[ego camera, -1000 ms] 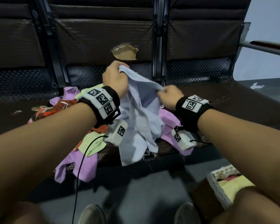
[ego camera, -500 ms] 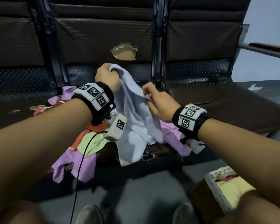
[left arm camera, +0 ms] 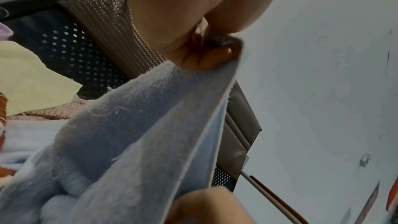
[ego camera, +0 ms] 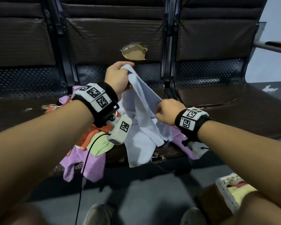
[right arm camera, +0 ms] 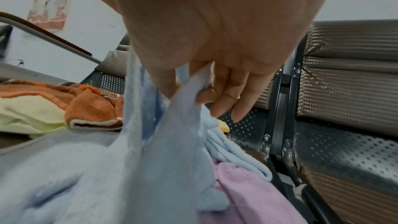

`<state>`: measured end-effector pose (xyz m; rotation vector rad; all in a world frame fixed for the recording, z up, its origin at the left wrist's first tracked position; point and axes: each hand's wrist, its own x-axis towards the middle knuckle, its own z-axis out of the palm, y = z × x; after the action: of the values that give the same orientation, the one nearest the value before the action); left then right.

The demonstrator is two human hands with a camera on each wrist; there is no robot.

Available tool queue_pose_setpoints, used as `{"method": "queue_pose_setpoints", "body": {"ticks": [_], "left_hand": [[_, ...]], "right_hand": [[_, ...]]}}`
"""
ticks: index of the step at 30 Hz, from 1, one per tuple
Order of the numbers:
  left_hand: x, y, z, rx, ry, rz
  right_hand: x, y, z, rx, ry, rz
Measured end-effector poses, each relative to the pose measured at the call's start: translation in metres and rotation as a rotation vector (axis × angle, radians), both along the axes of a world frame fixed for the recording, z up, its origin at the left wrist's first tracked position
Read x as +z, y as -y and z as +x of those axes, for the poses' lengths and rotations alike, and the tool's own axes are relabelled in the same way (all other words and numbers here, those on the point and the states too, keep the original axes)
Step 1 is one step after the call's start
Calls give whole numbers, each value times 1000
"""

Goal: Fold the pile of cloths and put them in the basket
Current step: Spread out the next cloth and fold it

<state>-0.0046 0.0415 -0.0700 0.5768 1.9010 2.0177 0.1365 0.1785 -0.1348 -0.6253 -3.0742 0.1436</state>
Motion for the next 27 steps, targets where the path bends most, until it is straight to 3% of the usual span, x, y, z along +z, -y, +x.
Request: {"method": "queue_pose_setpoints", "body": {"ticks": [5, 11, 15, 20, 24, 27], "left_hand": [[1, 8, -6, 21, 64, 76], [-7, 8, -16, 55, 111, 92], [-14, 8, -28, 116, 67, 62], [-27, 23, -58, 136, 61, -125], [-32, 44, -70, 163, -84, -396], [-31, 59, -55, 124, -317, -460]], "right_hand": [[-19, 0, -1, 97, 145, -65], [-37, 21, -6, 127, 115, -203], [-39, 26, -7, 213, 198, -25], [-17, -3, 2, -80, -45, -178], [7, -34, 17, -224, -405, -308], [23, -49, 21, -277, -595, -379]]}}
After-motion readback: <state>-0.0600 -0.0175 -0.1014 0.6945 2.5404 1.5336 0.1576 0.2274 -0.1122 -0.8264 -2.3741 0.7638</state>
